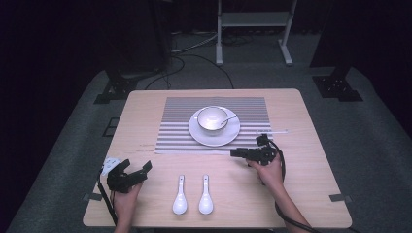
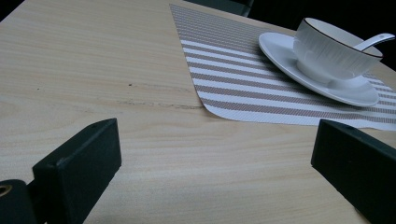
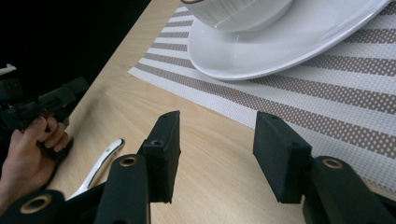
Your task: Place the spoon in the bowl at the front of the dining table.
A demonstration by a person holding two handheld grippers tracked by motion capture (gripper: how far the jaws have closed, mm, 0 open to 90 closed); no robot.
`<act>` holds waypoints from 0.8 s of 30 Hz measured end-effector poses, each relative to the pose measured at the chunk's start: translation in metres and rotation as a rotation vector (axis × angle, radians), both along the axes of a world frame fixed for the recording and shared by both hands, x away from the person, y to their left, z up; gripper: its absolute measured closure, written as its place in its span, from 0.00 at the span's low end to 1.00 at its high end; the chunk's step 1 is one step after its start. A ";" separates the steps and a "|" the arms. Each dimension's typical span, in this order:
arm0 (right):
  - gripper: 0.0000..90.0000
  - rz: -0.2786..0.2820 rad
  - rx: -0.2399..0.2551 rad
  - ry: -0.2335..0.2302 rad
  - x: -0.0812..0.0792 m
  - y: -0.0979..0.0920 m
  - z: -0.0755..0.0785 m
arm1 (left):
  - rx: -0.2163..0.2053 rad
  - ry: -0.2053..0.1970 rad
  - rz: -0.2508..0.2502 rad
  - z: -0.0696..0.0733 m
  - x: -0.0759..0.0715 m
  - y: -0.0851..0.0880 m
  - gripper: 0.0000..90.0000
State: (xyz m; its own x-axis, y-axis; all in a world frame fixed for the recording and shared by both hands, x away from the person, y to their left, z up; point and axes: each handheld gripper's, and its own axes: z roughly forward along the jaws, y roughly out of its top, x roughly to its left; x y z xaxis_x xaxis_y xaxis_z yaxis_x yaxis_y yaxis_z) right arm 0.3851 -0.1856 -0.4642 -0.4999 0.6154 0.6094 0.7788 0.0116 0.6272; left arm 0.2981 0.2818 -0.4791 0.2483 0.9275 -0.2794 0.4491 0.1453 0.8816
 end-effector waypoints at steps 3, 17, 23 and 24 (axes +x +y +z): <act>0.56 0.007 -0.007 -0.005 -0.007 -0.003 -0.001 | 0.001 0.000 0.000 0.000 0.000 0.000 0.00; 0.55 0.033 -0.008 -0.026 -0.033 -0.010 -0.005 | 0.002 -0.001 0.001 0.000 0.000 0.000 0.00; 0.55 0.036 -0.015 -0.030 -0.044 -0.011 -0.011 | 0.001 0.000 0.002 0.000 0.000 0.000 0.00; 0.55 0.036 -0.015 -0.030 -0.044 -0.011 -0.011 | 0.001 0.000 0.002 0.000 0.000 0.000 0.00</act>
State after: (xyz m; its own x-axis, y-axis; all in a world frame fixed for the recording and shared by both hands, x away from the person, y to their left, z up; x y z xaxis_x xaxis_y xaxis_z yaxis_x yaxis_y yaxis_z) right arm 0.3408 -0.1967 -0.4749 -0.5394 0.6061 0.5845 0.7587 0.0488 0.6496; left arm 0.2980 0.2815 -0.4791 0.2470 0.9282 -0.2784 0.4487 0.1451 0.8818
